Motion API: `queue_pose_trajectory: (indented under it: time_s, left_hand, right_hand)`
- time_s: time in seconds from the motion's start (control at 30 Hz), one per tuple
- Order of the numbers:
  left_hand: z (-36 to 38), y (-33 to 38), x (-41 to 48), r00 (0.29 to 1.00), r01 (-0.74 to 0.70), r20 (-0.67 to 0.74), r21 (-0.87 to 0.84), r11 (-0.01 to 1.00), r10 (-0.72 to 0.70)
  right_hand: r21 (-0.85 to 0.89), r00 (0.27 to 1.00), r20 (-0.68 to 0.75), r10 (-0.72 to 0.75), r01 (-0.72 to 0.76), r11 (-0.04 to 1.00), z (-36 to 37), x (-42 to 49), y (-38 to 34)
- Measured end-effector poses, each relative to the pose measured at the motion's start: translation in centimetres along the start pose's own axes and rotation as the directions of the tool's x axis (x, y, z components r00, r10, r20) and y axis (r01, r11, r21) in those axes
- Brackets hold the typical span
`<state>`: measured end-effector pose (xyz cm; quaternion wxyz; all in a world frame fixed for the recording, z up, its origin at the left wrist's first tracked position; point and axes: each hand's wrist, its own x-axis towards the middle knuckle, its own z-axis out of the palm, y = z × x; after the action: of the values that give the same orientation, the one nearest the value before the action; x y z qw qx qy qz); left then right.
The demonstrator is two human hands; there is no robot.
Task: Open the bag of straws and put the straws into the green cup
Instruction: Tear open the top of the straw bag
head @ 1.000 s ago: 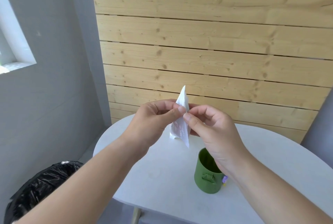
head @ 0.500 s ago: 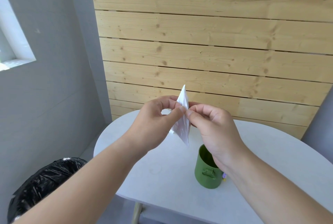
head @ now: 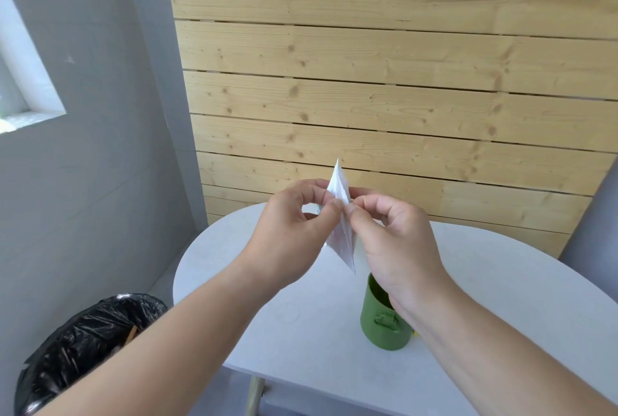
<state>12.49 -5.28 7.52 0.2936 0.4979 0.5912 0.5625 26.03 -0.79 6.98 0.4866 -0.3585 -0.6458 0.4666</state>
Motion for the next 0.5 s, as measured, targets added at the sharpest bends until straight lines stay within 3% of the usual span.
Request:
queue_pose_trajectory:
  time_s: [0.1, 0.23, 0.37, 0.5]
  left_hand:
    - [-0.6, -0.1, 0.2, 1.000, 0.017, -0.020, 0.005, 1.000, -0.017]
    - [-1.6, 0.2, 0.2, 0.999, 0.045, -0.007, -0.042, 0.998, -0.045]
    - [-2.0, 0.5, 0.1, 0.998, 0.021, -0.053, -0.013, 1.000, -0.021]
    - [-1.2, 0.6, -0.1, 1.000, 0.002, -0.008, -0.023, 1.000, -0.002]
  right_hand:
    - [0.012, 0.997, -0.078, 0.005, -0.004, 1.000, -0.5, 0.6, 0.3]
    - [-0.012, 0.997, -0.072, 0.006, -0.007, 1.000, -0.7, 0.9, 0.5]
    - [-0.089, 0.980, -0.194, -0.046, 0.029, 0.996, -1.4, 1.4, 0.4]
    - [-0.193, 0.982, -0.136, -0.134, 0.106, 0.975, -1.4, 1.0, -0.2]
